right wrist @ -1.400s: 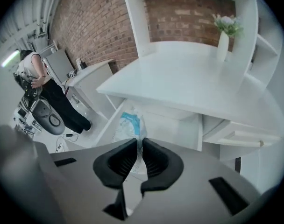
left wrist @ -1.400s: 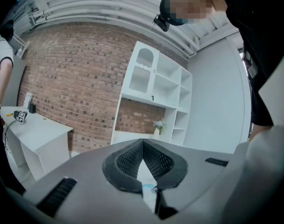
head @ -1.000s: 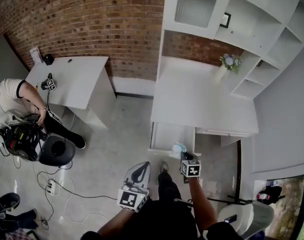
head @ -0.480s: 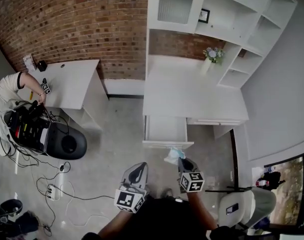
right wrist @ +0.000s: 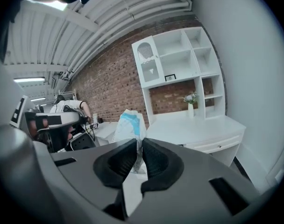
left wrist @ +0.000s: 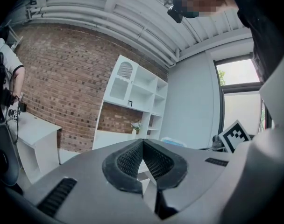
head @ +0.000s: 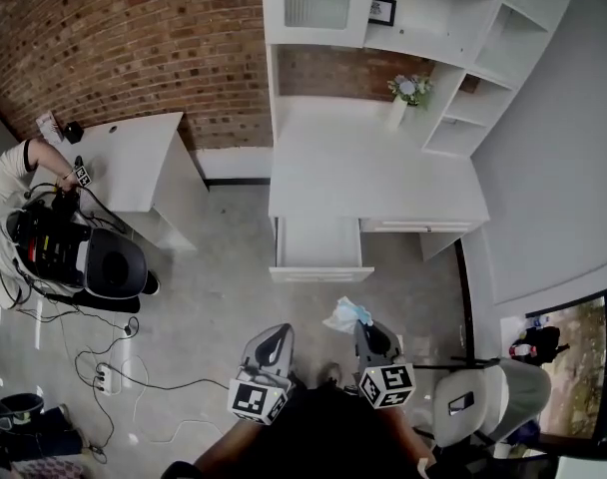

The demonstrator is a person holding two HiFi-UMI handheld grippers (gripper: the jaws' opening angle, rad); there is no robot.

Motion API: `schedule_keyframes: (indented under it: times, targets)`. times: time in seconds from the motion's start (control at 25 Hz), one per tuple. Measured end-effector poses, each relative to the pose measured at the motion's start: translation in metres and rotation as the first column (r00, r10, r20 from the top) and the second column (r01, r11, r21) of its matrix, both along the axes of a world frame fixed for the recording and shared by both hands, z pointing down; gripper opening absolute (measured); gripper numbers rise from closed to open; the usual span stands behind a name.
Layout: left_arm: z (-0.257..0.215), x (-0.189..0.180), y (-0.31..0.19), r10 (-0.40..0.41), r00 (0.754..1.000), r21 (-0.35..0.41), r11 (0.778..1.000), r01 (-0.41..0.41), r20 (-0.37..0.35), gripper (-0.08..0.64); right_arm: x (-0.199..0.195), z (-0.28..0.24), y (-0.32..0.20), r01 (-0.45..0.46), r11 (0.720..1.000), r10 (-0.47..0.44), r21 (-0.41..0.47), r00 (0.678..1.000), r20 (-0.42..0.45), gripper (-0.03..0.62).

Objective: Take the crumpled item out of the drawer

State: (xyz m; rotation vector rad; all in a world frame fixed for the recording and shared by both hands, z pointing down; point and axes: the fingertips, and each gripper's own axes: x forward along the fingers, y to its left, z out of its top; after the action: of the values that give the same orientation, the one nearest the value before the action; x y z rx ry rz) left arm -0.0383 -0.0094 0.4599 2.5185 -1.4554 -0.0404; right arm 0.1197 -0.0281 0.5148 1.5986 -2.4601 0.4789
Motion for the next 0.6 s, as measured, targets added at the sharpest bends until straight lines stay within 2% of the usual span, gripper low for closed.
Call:
schedule_keyframes:
  times: [0.16, 0.28, 0.6]
  targets:
    - [0.004, 0.012, 0.004, 0.010, 0.999, 0.018, 1.000, -0.010, 0.039, 0.017, 0.009, -0.017, 0.009, 0.013, 0.999, -0.013, 0.048, 1.000, -0.016, 0.052]
    - [0.010, 0.017, 0.007, 0.009, 0.999, -0.007, 1.000, -0.008, 0.037, 0.017, 0.014, -0.021, 0.012, 0.020, 0.998, -0.019, 0.063, 1.000, -0.013, 0.052]
    - [0.004, 0.026, 0.004, 0.010, 0.999, 0.014, 1.000, -0.010, 0.041, 0.017, 0.018, -0.023, 0.010, 0.031, 0.997, -0.030, 0.076, 0.999, -0.015, 0.052]
